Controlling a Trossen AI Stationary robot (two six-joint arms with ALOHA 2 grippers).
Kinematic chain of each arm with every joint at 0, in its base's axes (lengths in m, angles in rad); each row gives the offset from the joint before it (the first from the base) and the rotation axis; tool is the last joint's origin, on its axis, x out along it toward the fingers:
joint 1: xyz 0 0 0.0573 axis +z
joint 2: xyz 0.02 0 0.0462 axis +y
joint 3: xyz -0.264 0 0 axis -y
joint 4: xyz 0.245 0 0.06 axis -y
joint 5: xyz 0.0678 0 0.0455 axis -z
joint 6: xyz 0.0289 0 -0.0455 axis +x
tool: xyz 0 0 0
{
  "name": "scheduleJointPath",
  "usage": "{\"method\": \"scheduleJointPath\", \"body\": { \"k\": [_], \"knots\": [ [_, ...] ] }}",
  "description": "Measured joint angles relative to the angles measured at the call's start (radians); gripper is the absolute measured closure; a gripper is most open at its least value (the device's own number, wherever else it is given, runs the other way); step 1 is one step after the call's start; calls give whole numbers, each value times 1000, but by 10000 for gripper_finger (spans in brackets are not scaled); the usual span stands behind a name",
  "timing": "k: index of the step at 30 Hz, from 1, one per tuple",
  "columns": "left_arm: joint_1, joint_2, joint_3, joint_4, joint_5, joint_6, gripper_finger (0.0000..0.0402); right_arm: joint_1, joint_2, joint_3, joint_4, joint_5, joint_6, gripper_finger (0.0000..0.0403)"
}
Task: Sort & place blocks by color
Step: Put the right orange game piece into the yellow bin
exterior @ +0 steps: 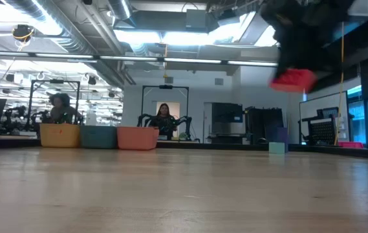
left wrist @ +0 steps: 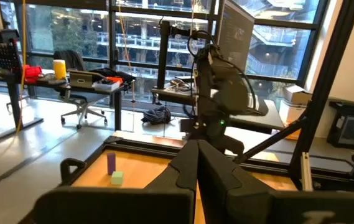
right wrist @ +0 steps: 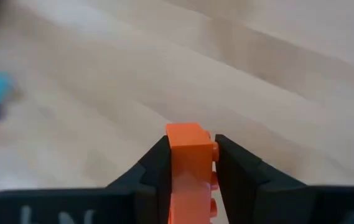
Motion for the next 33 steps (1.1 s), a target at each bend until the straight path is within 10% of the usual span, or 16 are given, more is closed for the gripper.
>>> {"method": "scheduleJointPath", "body": {
  "k": [13,33],
  "knots": [
    [0,2,0,5,11,-102,401,-195,118,0,963,-253,-609,304],
    [2,39,0,8,7,-204,362,-237,82,43,1028,-279,-714,304]
  ]
}}
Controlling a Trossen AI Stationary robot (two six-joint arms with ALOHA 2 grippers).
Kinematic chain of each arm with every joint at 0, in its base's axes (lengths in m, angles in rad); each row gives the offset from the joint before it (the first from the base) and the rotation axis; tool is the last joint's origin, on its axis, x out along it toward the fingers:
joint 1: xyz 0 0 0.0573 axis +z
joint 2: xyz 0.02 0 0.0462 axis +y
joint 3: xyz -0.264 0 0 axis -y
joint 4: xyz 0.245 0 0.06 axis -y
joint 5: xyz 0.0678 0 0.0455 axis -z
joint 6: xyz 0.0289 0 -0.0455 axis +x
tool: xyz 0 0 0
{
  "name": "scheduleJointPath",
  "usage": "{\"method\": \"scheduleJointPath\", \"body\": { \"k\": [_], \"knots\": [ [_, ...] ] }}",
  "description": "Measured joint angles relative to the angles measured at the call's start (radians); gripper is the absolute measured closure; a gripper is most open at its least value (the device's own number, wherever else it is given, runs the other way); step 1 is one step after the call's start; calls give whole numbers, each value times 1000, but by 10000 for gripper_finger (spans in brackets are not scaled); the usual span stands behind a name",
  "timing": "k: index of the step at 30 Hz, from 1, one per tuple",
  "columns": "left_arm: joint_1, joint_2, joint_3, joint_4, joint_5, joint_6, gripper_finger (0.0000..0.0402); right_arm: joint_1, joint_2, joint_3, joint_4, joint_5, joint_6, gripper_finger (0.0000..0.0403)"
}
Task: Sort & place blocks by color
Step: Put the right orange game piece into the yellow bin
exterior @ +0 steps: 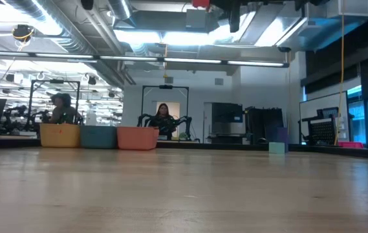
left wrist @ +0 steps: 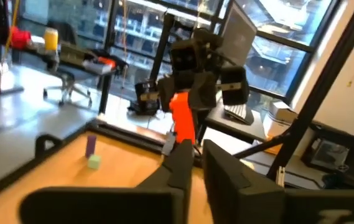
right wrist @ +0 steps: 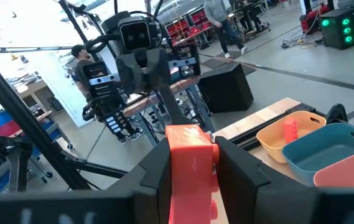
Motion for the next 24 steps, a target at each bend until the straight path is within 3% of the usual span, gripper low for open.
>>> {"method": "scheduleJointPath", "body": {
  "k": [6,9,13,24],
  "knots": [
    [7,100,0,18,19,-97,274,0,0,0,1,0,1,304],
    [7,173,0,124,79,-110,245,0,0,0,1,-1,2,304],
    [11,284,11,258,132,-124,235,1,0,0,1,-2,3,304],
    [49,597,215,253,75,44,233,3,0,0,2,-22,2,304]
  ]
}}
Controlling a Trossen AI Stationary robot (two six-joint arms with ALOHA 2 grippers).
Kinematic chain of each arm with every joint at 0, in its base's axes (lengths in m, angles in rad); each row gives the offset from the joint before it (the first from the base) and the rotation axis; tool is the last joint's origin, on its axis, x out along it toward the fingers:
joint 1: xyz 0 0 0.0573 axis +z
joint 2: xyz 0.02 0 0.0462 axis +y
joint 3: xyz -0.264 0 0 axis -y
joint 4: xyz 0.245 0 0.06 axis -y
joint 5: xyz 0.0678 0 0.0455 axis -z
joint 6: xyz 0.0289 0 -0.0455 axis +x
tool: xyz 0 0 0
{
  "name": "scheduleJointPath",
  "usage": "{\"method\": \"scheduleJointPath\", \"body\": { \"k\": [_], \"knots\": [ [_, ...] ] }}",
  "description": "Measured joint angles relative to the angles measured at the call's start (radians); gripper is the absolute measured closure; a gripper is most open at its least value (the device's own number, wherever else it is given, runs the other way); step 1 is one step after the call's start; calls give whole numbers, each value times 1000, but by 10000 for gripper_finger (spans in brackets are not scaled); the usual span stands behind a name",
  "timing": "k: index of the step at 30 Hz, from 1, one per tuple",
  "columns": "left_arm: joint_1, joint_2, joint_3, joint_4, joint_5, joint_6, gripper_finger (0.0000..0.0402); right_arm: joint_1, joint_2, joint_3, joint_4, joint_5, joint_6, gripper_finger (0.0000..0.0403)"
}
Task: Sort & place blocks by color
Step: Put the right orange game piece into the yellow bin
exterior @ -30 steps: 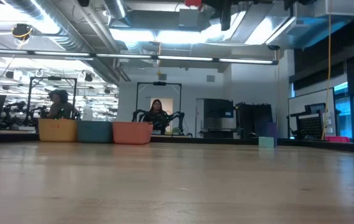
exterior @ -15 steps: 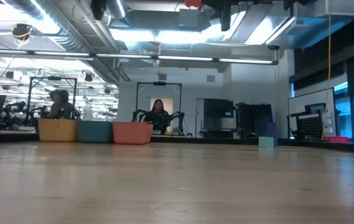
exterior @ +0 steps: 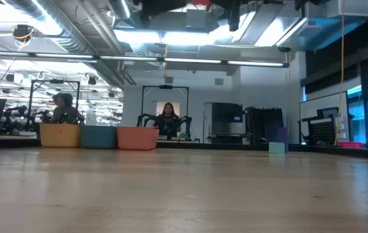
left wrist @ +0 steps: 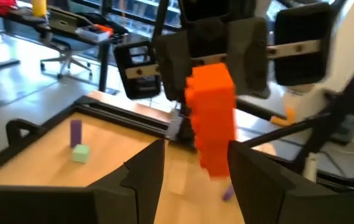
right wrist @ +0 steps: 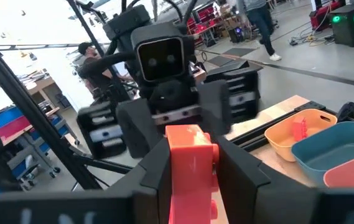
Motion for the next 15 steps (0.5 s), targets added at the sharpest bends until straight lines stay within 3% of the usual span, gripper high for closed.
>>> {"method": "scheduleJointPath", "body": {
  "k": [5,15],
  "knots": [
    [7,61,70,-18,49,20,233,0,-5,0,-1,-6,-3,304],
    [18,67,76,-3,155,10,233,-5,-3,1,11,-7,-32,304]
  ]
}}
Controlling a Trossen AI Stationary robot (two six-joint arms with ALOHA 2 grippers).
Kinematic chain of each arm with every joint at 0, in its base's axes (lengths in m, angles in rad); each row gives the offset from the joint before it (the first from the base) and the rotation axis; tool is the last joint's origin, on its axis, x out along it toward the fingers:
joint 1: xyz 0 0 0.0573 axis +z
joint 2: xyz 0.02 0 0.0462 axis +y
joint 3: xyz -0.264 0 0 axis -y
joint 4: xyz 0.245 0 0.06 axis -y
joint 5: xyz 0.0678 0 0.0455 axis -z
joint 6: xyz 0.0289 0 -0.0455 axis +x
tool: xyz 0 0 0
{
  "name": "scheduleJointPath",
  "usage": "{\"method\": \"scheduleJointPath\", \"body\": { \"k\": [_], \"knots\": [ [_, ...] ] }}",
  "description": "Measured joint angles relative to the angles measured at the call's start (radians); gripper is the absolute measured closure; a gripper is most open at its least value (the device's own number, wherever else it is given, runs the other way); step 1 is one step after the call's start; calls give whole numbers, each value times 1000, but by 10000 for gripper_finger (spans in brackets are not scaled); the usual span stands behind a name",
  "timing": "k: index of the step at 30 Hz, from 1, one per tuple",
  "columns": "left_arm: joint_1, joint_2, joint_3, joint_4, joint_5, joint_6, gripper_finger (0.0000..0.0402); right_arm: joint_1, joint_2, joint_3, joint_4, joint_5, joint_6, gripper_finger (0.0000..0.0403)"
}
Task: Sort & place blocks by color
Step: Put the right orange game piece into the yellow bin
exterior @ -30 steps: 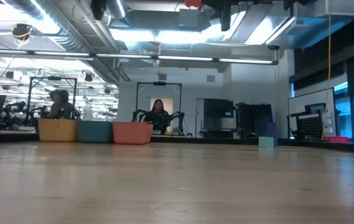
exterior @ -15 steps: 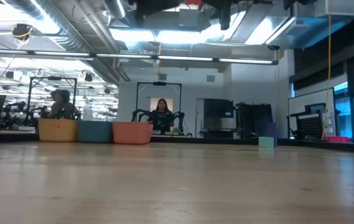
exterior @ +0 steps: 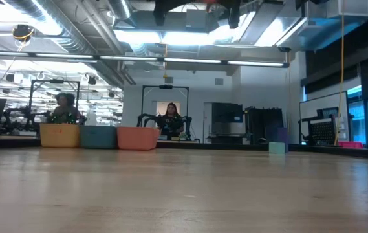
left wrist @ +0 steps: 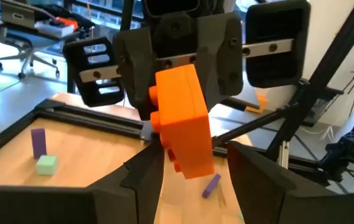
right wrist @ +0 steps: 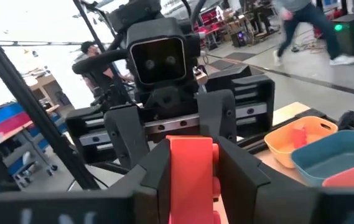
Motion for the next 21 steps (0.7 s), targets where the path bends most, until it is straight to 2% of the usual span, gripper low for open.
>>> {"method": "scheduleJointPath", "body": {
  "k": [6,12,21],
  "knots": [
    [7,41,1,37,-18,-64,233,-2,0,0,34,6,0,304],
    [0,122,1,232,-46,-78,233,-2,0,0,34,6,-1,304],
    [2,131,0,230,-49,-70,237,-2,0,0,34,4,-3,303]
  ]
}}
